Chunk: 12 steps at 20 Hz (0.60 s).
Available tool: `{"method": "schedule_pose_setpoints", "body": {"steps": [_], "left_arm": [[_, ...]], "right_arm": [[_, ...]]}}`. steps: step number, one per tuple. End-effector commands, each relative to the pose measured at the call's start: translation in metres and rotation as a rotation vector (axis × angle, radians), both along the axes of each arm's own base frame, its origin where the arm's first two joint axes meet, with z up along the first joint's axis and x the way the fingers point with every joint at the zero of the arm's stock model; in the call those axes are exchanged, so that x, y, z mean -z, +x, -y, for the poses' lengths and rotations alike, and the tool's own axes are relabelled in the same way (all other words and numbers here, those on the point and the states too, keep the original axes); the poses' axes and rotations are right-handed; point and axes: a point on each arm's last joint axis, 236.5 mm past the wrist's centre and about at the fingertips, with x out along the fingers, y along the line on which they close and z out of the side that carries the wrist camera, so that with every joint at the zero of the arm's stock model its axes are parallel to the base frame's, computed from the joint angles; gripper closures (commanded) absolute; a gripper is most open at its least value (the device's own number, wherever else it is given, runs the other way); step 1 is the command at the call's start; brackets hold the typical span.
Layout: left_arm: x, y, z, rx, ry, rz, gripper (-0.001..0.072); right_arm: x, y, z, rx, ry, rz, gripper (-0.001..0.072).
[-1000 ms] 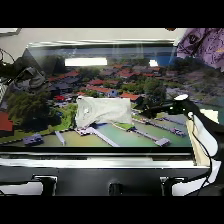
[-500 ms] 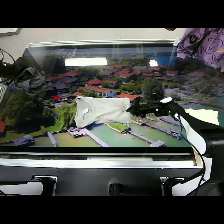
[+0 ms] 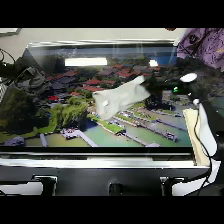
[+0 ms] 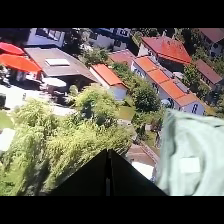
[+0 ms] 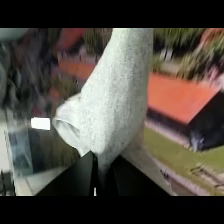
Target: Fold the clothes and pants, and hang the long-sleeved shirts on hangers.
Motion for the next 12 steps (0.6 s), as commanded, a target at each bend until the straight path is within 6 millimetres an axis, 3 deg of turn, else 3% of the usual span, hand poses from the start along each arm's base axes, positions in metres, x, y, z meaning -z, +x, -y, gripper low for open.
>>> {"method": "schedule_pose_setpoints", "body": {"steps": [1, 7, 12], "left_arm": [[0.001, 0.000, 0.000, 0.000, 0.000, -0.002, 0.0689], [0.001, 0.000, 0.000, -0.001, -0.001, -0.003, 0.0689], [0.001, 0.000, 0.000, 0.000, -0.001, -0.003, 0.0689]], "right_arm": [[-0.048, 0.029, 0.075, 0.180, -0.050, 0.035, 0.0676], [-0.095, 0.037, 0.206, 0.469, -0.087, 0.092, 0.0676], [-0.108, 0.021, 0.286, 0.694, -0.105, 0.078, 0.0677]]}}
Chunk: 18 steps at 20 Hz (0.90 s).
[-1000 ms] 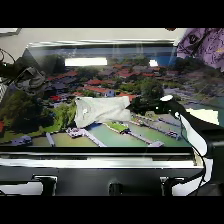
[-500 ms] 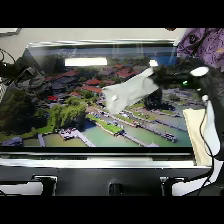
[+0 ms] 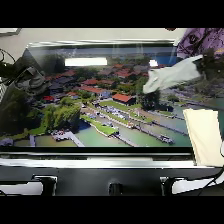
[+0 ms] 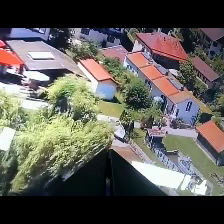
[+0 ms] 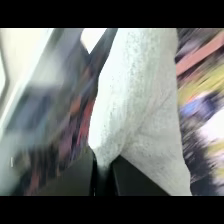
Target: Fold the clothes and pants, and hang the long-sleeved shirts on hangers.
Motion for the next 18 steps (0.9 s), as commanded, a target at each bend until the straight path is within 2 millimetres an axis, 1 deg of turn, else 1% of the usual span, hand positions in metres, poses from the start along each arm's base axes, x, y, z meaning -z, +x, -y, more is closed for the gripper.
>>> {"method": "schedule_pose_setpoints", "body": {"steps": [1, 4, 7, 9, 12, 14, 18], "left_arm": [[0.000, 0.000, 0.000, 0.000, 0.000, 0.000, 0.0689], [0.001, -0.001, 0.000, 0.001, -0.001, -0.005, 0.0689], [0.003, -0.005, 0.002, 0.009, -0.003, -0.025, 0.0689], [0.005, -0.009, 0.002, 0.014, -0.004, -0.042, 0.0689], [0.005, -0.010, 0.004, 0.018, -0.010, -0.046, 0.0689], [0.005, -0.011, 0.005, 0.021, -0.015, -0.048, 0.0689], [0.006, -0.015, 0.008, 0.031, -0.024, -0.067, 0.0689]], "right_arm": [[-0.012, -0.015, 0.057, 0.174, -0.005, -0.010, 0.0677], [-0.024, -0.033, 0.079, 0.268, -0.050, -0.042, 0.0677], [-0.043, -0.052, 0.092, 0.358, -0.090, -0.060, 0.0677], [-0.051, -0.069, 0.100, 0.415, -0.120, -0.087, 0.0677], [-0.054, -0.092, 0.105, 0.456, -0.161, -0.149, 0.0677], [-0.054, -0.105, 0.106, 0.464, -0.182, -0.192, 0.0677], [-0.050, -0.138, 0.116, 0.523, -0.238, -0.297, 0.0677]]}}
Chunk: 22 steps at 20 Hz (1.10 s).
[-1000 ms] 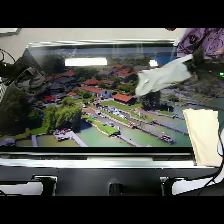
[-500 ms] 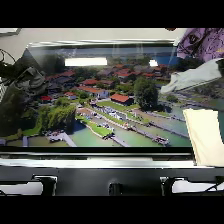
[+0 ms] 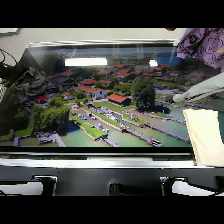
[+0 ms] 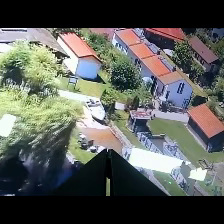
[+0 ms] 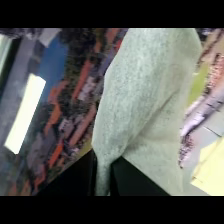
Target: Fold the clothes and pants, and hang the long-sleeved shirts on hangers.
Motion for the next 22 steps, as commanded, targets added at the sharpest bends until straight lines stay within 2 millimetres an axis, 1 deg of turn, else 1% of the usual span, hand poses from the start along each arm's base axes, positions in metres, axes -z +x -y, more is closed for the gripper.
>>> {"method": "schedule_pose_setpoints", "body": {"steps": [1, 4, 6, 10, 12, 15, 19, 22], "left_arm": [[0.002, -0.005, 0.003, 0.011, -0.008, -0.022, 0.0689], [0.002, -0.007, 0.003, 0.013, -0.009, -0.029, 0.0689], [0.003, -0.009, 0.003, 0.017, -0.009, -0.038, 0.0689], [0.003, -0.009, 0.005, 0.019, -0.014, -0.039, 0.0689], [0.003, -0.009, 0.006, 0.021, -0.018, -0.038, 0.0689], [0.003, -0.009, 0.006, 0.041, -0.010, -0.031, 0.0689], [0.003, -0.009, 0.006, 0.041, -0.010, -0.031, 0.0689], [0.003, -0.009, 0.006, 0.041, -0.010, -0.031, 0.0689]], "right_arm": [[0.006, -0.036, 0.012, 0.075, -0.037, -0.123, 0.0677], [0.020, -0.063, 0.015, 0.101, -0.040, -0.250, 0.0677], [0.029, -0.085, 0.022, 0.141, -0.056, -0.343, 0.0677], [0.035, -0.115, 0.035, 0.200, -0.098, -0.465, 0.0677], [0.042, -0.130, 0.040, 0.224, -0.113, -0.531, 0.0677], [0.059, -0.153, 0.037, 0.239, -0.116, -0.603, 0.0677], [0.081, -0.189, 0.032, 0.287, -0.142, -0.651, 0.0677], [0.112, -0.211, 0.021, 0.278, -0.124, -0.707, 0.0677]]}}
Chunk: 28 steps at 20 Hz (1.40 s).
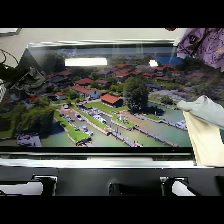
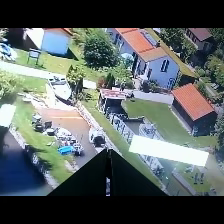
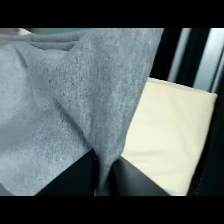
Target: Fold the clothes and pants, and hang the long-sleeved shirts on hangers.
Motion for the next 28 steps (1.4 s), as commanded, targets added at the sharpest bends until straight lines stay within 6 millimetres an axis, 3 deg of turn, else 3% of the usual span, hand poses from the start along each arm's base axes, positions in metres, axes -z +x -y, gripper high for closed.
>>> {"method": "schedule_pose_setpoints", "body": {"steps": [1, 5, 12, 23, 28], "left_arm": [[0.000, 0.000, 0.000, 0.002, 0.001, 0.001, 0.0689], [-0.001, 0.000, 0.003, 0.006, -0.011, 0.004, 0.0689], [-0.004, 0.001, 0.009, 0.015, -0.037, 0.009, 0.0689], [-0.004, 0.001, 0.009, 0.015, -0.037, 0.009, 0.0689], [-0.004, 0.001, 0.009, 0.015, -0.037, 0.010, 0.0689]], "right_arm": [[0.036, -0.034, -0.010, 0.019, 0.010, -0.086, 0.0677], [0.069, -0.074, -0.018, 0.045, 0.007, -0.195, 0.0677], [0.105, -0.105, -0.023, 0.030, 0.016, -0.323, 0.0676], [0.115, -0.126, -0.029, 0.040, 0.034, -0.408, 0.0674], [0.106, -0.138, -0.019, 0.045, -0.017, -0.467, 0.0667]]}}
